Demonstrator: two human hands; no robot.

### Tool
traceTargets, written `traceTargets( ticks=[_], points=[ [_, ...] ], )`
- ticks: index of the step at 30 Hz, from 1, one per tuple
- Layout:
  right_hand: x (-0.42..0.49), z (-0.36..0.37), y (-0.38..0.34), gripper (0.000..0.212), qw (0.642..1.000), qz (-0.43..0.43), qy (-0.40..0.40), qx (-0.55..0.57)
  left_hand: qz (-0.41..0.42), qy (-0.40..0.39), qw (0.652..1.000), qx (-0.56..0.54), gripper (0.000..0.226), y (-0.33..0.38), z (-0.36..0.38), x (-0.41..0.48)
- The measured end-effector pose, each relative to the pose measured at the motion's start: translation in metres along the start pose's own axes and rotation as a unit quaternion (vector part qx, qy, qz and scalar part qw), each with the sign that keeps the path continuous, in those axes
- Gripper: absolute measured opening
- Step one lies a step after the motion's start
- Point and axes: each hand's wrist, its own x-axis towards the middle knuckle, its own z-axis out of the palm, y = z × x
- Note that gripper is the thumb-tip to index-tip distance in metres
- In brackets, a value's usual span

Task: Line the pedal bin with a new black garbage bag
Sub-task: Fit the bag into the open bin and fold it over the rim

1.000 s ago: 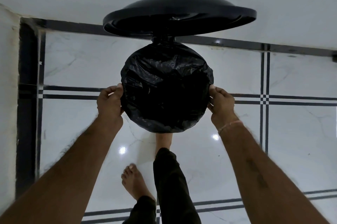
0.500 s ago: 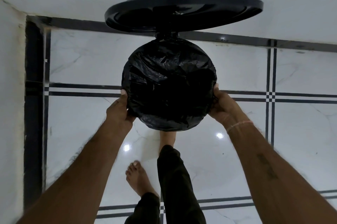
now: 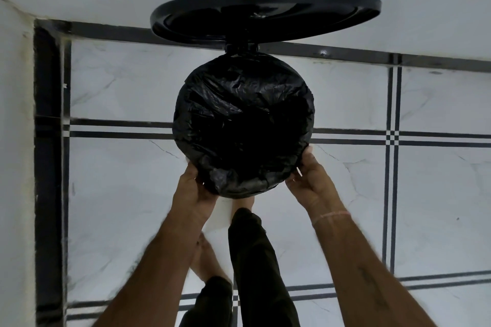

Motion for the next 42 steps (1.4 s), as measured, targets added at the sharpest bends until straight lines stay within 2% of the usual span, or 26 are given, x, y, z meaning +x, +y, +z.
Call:
traceTargets(
  ticks=[2,5,8,10,12,16,18,22,25,28,31,32,34,38,40,42],
  points=[
    [0.0,0.004,0.002,0.038,0.998,0.004,-0.01,0.059,0.019,-0.006,1.0,0.009,0.051,-0.002,0.002,0.003],
    [0.001,0.005,0.003,0.047,0.998,-0.003,-0.013,0.062,0.06,0.014,0.996,0.059,0.06,-0.003,0.002,0.008],
    [0.007,0.002,0.001,0.047,0.999,-0.01,0.0,0.036,0.07,0.052,0.992,0.086,0.059,0.0,-0.001,0.015],
    [0.011,0.001,-0.002,0.037,1.0,-0.012,0.018,0.011,0.064,0.076,0.99,0.096,0.056,0.003,-0.002,0.016],
    [0.014,0.0,-0.005,0.02,0.999,-0.007,0.043,-0.025,0.059,0.097,0.988,0.106,0.052,0.006,-0.004,0.017],
    [0.02,-0.002,-0.016,0.037,0.991,-0.012,0.058,-0.116,0.032,0.15,0.976,0.156,0.032,0.018,-0.005,0.02],
    [0.019,0.001,-0.02,0.038,0.99,-0.012,0.06,-0.129,0.027,0.172,0.969,0.177,0.027,0.026,-0.006,0.022],
    [0.011,0.012,-0.029,0.027,0.994,-0.028,0.077,-0.073,0.021,0.16,0.979,0.123,0.023,0.043,-0.005,0.024],
    [0.008,0.014,-0.033,0.024,0.994,-0.033,0.073,-0.077,0.037,0.12,0.986,0.108,0.006,0.051,-0.002,0.021],
    [0.006,0.014,-0.036,0.038,0.997,-0.045,0.048,-0.051,0.074,0.082,0.989,0.094,0.017,0.05,0.001,0.019],
    [0.005,0.012,-0.042,0.058,0.995,-0.06,0.001,-0.083,0.112,0.034,0.991,0.069,0.055,0.053,0.004,0.013],
    [0.005,0.012,-0.043,0.056,0.993,-0.063,-0.011,-0.098,0.121,0.016,0.988,0.091,0.059,0.055,0.006,0.011],
    [0.007,0.014,-0.044,0.037,0.991,-0.066,0.0,-0.113,0.131,0.004,0.981,0.143,0.047,0.06,0.009,0.011],
    [0.011,0.021,-0.046,0.012,0.99,-0.061,0.068,-0.104,0.102,0.064,0.984,0.134,0.014,0.061,0.014,0.017],
    [0.015,0.022,-0.046,0.012,0.987,-0.082,0.084,-0.106,0.096,0.087,0.985,0.118,0.011,0.059,0.014,0.018],
    [0.016,0.02,-0.046,0.022,0.984,-0.116,0.073,-0.113,0.117,0.104,0.98,0.122,0.015,0.057,0.012,0.021]
  ],
)
